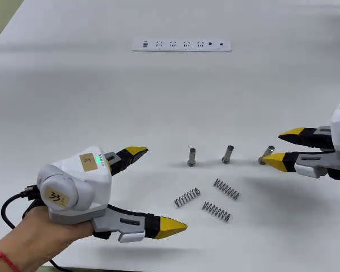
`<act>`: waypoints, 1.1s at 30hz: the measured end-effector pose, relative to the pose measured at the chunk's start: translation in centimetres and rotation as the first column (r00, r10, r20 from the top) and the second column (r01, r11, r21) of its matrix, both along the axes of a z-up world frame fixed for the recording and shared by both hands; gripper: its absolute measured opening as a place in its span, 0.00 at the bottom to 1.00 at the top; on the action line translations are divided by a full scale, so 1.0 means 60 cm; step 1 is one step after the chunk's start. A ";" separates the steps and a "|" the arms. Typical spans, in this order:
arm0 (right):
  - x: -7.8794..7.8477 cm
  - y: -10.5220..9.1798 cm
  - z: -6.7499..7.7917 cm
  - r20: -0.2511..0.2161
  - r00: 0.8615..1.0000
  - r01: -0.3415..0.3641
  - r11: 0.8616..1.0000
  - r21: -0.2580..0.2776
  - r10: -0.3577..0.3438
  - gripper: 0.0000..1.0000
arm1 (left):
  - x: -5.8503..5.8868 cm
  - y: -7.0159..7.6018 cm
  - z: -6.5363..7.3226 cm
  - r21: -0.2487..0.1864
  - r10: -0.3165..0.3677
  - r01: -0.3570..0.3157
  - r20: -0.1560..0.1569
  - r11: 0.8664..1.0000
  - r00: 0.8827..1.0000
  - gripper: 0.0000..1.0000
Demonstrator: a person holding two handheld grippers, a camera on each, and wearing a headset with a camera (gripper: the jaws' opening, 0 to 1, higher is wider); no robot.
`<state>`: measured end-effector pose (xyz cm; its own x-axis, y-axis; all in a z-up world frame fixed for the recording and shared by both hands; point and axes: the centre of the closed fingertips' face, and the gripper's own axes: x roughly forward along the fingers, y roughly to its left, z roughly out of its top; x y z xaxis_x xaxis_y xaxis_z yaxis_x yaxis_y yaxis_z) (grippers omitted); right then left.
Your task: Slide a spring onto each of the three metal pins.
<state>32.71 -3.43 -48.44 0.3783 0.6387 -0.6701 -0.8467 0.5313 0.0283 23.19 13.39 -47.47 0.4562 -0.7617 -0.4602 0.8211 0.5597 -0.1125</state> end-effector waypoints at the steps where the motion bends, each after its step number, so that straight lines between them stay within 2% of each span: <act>1: -0.001 0.000 0.002 -0.001 1.000 -0.001 1.000 0.004 0.001 0.43 | 0.000 0.000 0.000 0.001 -0.001 0.001 0.001 1.000 1.000 1.00; 11: -0.020 0.000 0.015 0.008 0.999 -0.037 0.999 0.029 0.037 0.61 | -0.006 -0.002 0.004 0.010 -0.005 0.005 0.008 1.000 1.000 1.00; 21: -0.044 -0.006 0.029 0.023 0.998 -0.068 0.996 0.059 0.067 0.75 | -0.013 -0.002 0.007 0.039 -0.018 0.018 0.016 0.999 1.000 1.00; 31: -0.072 -0.014 0.039 0.045 0.992 -0.123 0.990 0.072 0.120 0.89 | -0.014 0.006 0.001 0.102 -0.029 0.028 0.014 0.994 0.999 0.96; 33: -0.076 -0.017 0.039 0.049 0.991 -0.132 0.989 0.073 0.129 0.91 | -0.015 0.008 -0.003 0.128 -0.037 0.035 0.008 0.991 0.999 0.95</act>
